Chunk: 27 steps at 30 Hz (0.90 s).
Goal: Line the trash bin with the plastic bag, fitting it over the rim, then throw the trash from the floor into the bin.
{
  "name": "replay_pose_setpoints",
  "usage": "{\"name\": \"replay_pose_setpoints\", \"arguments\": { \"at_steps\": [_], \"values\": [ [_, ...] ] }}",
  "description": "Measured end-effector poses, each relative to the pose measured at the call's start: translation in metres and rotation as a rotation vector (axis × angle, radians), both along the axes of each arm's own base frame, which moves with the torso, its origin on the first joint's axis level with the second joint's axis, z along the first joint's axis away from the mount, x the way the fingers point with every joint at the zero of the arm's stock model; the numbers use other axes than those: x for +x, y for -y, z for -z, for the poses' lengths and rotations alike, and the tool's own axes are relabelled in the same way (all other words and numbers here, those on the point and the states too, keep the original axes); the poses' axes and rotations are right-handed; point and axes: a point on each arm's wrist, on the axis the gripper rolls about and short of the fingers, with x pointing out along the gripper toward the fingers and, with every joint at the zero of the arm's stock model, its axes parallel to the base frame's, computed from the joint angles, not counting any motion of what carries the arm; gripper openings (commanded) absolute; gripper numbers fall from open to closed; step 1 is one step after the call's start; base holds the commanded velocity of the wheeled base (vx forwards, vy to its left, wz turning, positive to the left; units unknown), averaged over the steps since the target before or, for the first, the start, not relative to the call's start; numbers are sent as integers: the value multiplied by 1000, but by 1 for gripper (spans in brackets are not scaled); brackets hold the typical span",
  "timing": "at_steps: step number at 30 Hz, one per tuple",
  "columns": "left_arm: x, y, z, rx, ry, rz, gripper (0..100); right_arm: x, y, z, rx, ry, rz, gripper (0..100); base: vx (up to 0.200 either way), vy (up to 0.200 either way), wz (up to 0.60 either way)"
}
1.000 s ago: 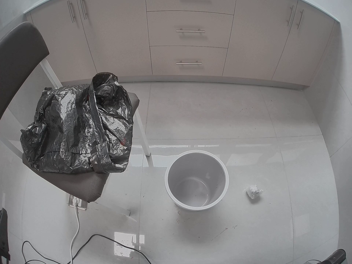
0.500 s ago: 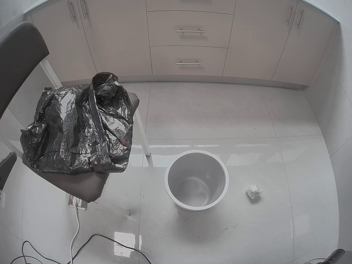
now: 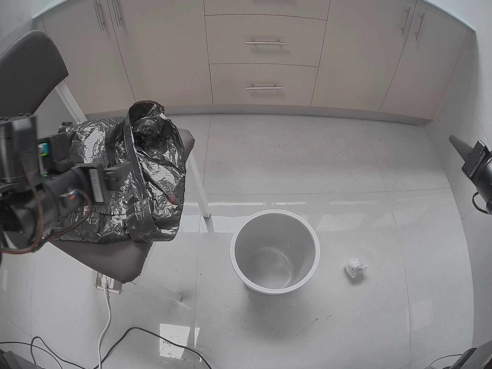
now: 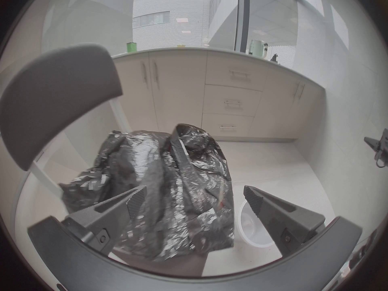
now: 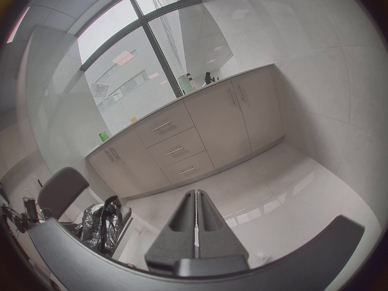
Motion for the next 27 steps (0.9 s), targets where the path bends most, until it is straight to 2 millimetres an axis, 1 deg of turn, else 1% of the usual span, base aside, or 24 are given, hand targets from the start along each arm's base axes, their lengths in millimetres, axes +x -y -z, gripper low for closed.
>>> {"name": "replay_pose_setpoints", "arguments": {
  "at_steps": [3,5,11,15,18,27],
  "values": [
    [25,28,13,24,-19,17,100,12,-6,10,10,-16,2,0,0,0,0],
    [35,41,20,34,-25,27,100,18,-9,17,12,-33,0,0,0,0,0],
    [55,64,43,89,-78,10,100,30,-14,32,-1,-96,-8,0,0,0,0],
    [60,70,53,141,-97,-24,100,33,-15,35,-5,-112,-10,0,0,0,0],
    [60,71,58,163,-110,-31,100,34,-15,36,-7,-116,-10,0,0,0,0],
    [56,64,73,209,-155,-68,100,35,-16,37,-7,-121,-10,0,0,0,0]
  ]
}}
